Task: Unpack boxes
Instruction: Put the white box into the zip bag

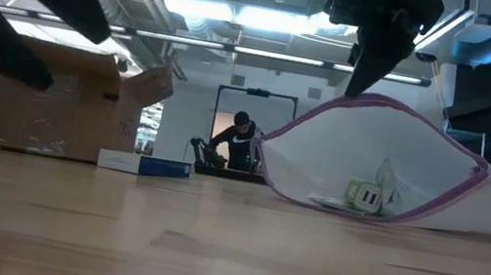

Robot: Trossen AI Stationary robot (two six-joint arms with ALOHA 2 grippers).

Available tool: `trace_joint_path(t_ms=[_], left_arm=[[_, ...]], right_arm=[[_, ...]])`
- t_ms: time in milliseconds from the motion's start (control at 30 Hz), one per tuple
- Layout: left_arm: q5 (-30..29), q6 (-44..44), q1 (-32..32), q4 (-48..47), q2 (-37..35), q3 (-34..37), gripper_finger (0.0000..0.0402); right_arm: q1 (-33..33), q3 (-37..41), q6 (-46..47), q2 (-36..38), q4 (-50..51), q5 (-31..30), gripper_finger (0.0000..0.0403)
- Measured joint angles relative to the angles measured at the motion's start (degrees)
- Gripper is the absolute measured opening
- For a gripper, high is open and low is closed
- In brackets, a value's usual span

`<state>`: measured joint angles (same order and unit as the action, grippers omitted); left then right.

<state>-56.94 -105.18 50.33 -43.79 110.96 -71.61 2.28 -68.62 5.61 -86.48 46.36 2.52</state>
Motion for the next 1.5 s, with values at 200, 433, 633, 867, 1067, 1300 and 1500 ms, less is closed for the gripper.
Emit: trace_joint_path(t_ms=[200,433,633,867,1067,1300,1500], left_arm=[[2.1,9.7,-0.6,25.3,-5.7,10.8,0.0355],[4.1,20.1,-5.2,45.3,-13.9,26.2,0.0355],[4.3,34.8,-16.0,35.0,-19.9,26.8,0.0355],[20.1,62.1,-33.5,36.0,-20.7,26.8,0.0355],[28.6,76.9,-44.6,31.7,-21.6,26.8,0.0322],[32.7,79.6,-55.1,27.6,-21.9,26.7,0.0272],[32.5,80.2,-58.3,30.6,-21.7,26.7,0.0247]], right_arm=[[0.0,0.0,0.0,0.0,0.0,0.0,0.0010],[0.0,0.0,0.0,0.0,0.0,0.0,0.0010],[0.0,0.0,0.0,0.0,-0.1,0.0,0.0010],[0.0,0.0,0.0,0.0,-0.1,0.0,0.0010],[0.0,0.0,0.0,0.0,0.0,0.0,0.0010],[0.0,0.0,0.0,0.0,0.0,0.0,0.0010],[0.0,0.0,0.0,0.0,0.0,0.0,0.0010]])
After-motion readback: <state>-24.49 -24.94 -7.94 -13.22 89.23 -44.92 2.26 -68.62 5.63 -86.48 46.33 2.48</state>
